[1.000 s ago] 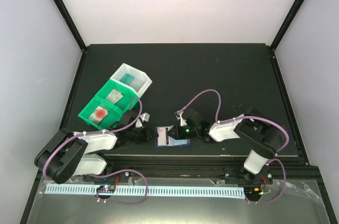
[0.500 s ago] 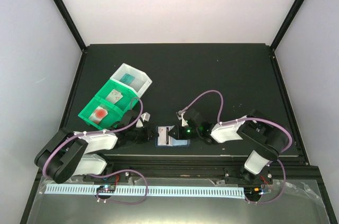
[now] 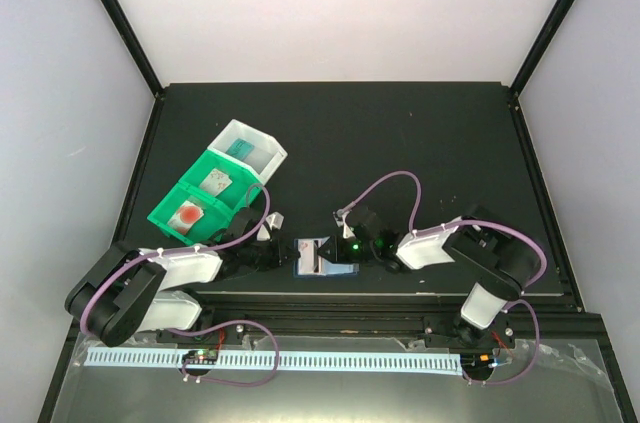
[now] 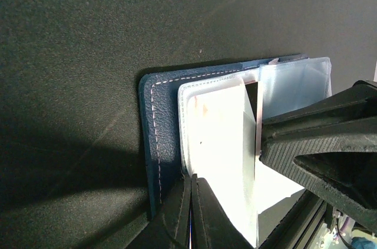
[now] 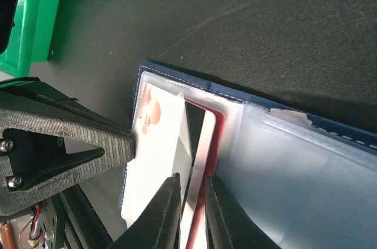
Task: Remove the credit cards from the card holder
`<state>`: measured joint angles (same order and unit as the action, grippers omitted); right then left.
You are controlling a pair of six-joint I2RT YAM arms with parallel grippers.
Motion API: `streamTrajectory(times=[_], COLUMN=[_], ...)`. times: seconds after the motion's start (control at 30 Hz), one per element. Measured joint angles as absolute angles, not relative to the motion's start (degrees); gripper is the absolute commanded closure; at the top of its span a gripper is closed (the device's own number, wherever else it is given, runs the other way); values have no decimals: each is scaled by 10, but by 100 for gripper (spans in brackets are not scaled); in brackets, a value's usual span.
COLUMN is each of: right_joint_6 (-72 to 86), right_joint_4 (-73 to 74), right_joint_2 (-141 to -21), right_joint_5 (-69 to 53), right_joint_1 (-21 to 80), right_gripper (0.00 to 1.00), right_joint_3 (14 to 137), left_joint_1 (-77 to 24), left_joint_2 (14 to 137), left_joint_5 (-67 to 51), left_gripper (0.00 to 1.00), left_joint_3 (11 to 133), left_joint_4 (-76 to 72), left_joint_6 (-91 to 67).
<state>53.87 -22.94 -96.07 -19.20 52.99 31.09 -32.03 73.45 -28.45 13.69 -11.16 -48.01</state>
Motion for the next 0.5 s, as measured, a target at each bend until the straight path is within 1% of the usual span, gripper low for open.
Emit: streamTrajectory(times=[0.1, 0.13, 0.27, 0.37, 0.5], right_joint_6=[542, 541, 542, 541, 542], right_joint_4=[-232, -231, -237, -238, -243], right_joint_2=[-962, -962, -958, -950, -943], right_joint_5=[-190, -189, -181, -180, -180], right_joint_1=[529, 529, 529, 529, 529], right_gripper=[98, 99, 99, 99, 99], right_joint_3=[310, 310, 302, 296, 284], left_joint_1=[-320, -321, -322, -323, -324], left_joint_2=[734, 734, 731, 731, 731], left_joint_5=[-284, -283, -279, -277, -276], left_gripper=[98, 98, 98, 94, 95], left_joint_3=[137, 137, 137, 137, 139], left_joint_4=[-112, -111, -110, -109, -107], left_joint_6=[-480, -480, -480, -480, -476])
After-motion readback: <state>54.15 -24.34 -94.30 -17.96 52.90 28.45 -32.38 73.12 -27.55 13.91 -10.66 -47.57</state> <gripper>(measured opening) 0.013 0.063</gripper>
